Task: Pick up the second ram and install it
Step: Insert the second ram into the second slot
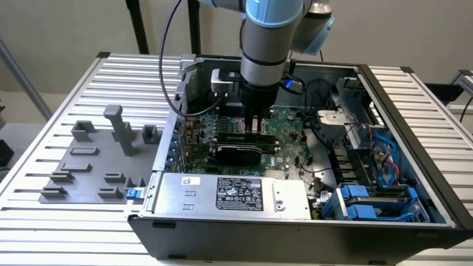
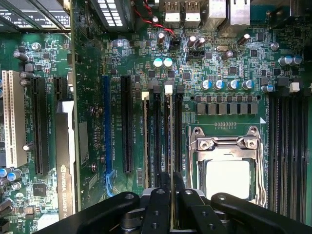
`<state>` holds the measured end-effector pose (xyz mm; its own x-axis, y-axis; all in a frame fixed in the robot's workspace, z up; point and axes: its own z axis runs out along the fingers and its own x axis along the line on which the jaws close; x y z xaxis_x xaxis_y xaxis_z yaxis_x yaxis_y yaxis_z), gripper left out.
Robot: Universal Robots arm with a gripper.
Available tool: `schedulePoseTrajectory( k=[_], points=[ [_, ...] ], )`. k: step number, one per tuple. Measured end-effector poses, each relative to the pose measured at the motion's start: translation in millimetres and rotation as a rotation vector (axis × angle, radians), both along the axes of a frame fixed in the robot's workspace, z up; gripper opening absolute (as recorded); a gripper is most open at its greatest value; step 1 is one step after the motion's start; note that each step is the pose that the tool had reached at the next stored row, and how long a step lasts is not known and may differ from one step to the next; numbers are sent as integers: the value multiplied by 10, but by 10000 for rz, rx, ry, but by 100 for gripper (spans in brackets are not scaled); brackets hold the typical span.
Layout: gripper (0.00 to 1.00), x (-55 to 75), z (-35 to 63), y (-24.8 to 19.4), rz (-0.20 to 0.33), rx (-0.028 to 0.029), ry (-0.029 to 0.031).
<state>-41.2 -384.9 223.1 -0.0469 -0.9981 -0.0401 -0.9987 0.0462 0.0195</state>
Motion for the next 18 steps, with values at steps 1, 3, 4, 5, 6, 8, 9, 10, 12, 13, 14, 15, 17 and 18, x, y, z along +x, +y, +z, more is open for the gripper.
schedulePoseTrajectory(
  k=[1,3,4,5,6,8,9,10,12,13,14,15,17,18],
  points=[
    [14,0,-2,0,0,0,0],
    [14,0,-9,1,0,2,-2],
    [14,0,-13,1,0,2,-1],
    [14,0,-17,1,0,0,-1],
    [14,0,-21,1,0,1,-1],
    [14,0,-29,1,0,1,-1],
    [14,0,-31,0,0,0,-1],
    [14,0,-32,0,0,-1,-1],
    [15,0,-32,0,0,-2,0],
    [15,0,-32,1,0,-1,0],
    [22,0,-27,1,0,1,-1],
    [22,0,-9,1,-1,3,-2],
    [22,0,49,1,-1,5,-2],
    [22,0,82,0,-1,7,-1]
  ],
)
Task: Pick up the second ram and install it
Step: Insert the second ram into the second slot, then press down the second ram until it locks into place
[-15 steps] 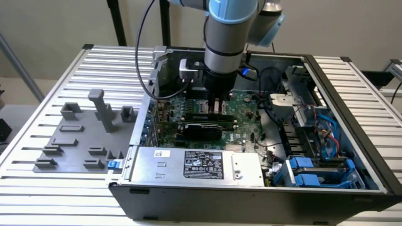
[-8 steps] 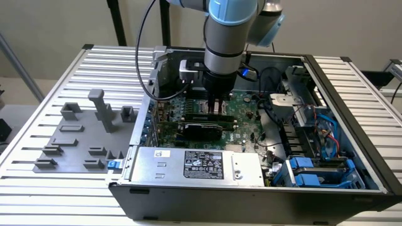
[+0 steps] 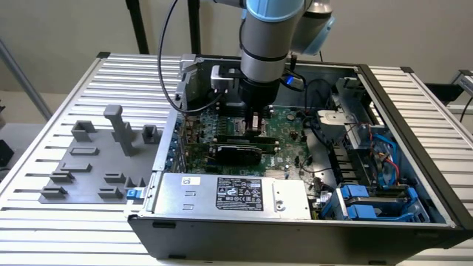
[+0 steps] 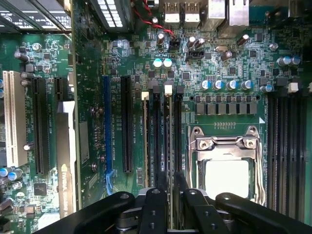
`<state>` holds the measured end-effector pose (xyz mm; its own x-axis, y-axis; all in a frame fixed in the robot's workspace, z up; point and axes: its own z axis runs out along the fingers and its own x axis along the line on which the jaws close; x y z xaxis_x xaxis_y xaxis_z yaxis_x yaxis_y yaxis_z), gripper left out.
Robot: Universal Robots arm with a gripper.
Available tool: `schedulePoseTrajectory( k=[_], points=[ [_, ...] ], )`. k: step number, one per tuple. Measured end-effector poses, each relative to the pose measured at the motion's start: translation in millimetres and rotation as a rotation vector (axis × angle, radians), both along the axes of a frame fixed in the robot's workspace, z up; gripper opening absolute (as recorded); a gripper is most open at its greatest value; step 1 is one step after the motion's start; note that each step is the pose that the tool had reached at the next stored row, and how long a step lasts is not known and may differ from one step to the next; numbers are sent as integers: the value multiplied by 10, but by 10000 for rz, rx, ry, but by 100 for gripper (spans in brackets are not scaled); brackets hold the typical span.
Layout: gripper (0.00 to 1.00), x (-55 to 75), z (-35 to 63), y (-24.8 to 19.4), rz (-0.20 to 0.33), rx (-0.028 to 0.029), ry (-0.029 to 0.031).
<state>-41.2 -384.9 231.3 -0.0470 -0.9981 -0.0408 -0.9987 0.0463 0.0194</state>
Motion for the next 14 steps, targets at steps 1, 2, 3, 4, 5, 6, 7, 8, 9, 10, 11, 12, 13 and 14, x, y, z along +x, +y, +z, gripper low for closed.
schedulePoseTrajectory(
  k=[1,2,3,4,5,6,7,8,9,10,11,12,13,14],
  points=[
    [22,0,34,0,0,3,0],
    [22,0,59,0,1,3,1],
    [22,0,78,0,1,5,0],
    [22,0,88,0,1,6,1],
    [20,0,92,0,0,8,0],
    [20,0,92,0,1,9,0],
    [13,1,91,0,1,10,-1],
    [13,0,91,0,1,12,-1],
    [11,0,92,0,1,11,-1],
    [11,0,92,0,1,9,0],
    [11,0,93,0,1,9,1],
    [11,0,93,0,1,8,1],
    [11,0,93,0,1,9,0],
    [11,0,93,0,1,9,0]
  ],
)
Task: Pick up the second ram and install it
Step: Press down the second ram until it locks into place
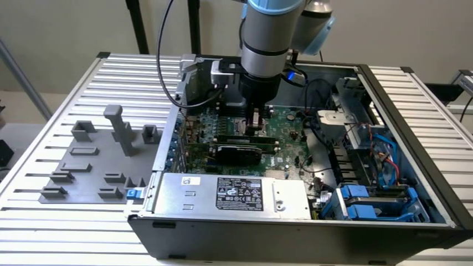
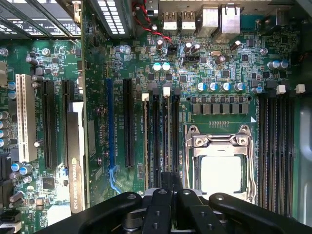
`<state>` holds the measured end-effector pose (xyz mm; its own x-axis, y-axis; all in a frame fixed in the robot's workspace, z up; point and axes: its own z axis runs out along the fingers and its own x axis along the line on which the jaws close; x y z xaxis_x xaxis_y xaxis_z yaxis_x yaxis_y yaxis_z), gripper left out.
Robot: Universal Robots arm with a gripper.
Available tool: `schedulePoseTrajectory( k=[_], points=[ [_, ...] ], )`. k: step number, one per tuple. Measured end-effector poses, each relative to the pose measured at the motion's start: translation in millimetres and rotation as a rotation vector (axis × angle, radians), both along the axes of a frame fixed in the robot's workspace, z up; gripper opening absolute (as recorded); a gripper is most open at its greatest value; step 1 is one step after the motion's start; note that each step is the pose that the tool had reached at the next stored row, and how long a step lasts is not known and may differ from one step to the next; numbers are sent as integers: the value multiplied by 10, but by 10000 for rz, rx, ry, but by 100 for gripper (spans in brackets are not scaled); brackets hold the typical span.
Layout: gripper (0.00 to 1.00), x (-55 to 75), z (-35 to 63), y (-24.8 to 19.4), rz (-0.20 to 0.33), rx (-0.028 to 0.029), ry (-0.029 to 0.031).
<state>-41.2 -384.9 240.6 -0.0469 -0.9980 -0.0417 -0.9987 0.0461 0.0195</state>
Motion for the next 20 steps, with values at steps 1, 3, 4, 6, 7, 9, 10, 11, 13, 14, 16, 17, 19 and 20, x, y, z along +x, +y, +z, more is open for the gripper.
schedulePoseTrajectory(
  k=[1,3,4,6,7,9,10,11,13,14,16,17,19,20],
  points=[
    [11,0,0,0,0,0,0],
    [11,0,0,0,-1,-1,0],
    [11,0,0,0,0,0,0],
    [11,0,0,0,0,0,0],
    [11,0,0,0,0,0,0],
    [11,0,0,0,0,-2,1],
    [11,0,-4,0,0,0,1],
    [11,0,-13,0,0,-1,1],
    [11,0,-38,0,1,1,1],
    [11,0,-53,1,0,1,0],
    [11,-1,-85,1,1,1,-1],
    [11,-2,-101,0,0,-3,0],
    [11,-3,-131,-1,1,-13,3],
    [11,-5,-148,-1,1,-14,4]
  ],
)
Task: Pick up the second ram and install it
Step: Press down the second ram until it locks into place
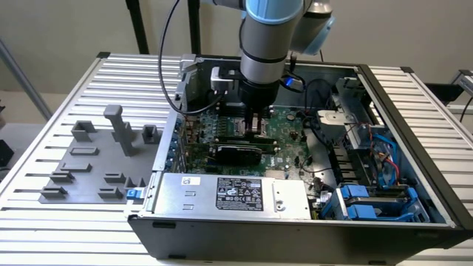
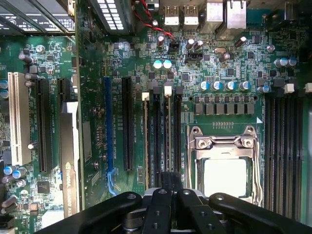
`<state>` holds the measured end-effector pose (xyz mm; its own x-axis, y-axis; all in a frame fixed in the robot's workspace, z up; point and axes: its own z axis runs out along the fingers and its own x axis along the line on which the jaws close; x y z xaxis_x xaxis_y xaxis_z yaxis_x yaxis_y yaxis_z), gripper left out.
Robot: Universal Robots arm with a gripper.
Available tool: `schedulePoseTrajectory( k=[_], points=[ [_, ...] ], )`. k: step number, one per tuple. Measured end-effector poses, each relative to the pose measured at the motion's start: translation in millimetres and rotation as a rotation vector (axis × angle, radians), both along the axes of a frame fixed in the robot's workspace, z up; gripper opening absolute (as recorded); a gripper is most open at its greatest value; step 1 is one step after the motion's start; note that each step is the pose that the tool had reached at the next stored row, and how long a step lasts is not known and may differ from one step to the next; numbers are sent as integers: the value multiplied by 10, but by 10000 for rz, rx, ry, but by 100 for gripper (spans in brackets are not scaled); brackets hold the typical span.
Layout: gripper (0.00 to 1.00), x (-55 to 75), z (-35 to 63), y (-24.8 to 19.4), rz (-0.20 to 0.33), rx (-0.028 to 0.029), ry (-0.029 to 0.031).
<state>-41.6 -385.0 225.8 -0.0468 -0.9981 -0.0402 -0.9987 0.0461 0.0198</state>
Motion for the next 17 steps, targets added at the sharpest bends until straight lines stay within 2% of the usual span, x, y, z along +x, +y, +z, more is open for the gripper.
schedulePoseTrajectory(
  k=[3,5,8,17],
  points=[
    [11,-2,-14,1,-1,10,-4],
    [11,-2,52,3,-3,32,-8],
    [11,-1,166,2,-1,21,-7],
    [11,-1,168,2,-1,22,-7]
  ],
)
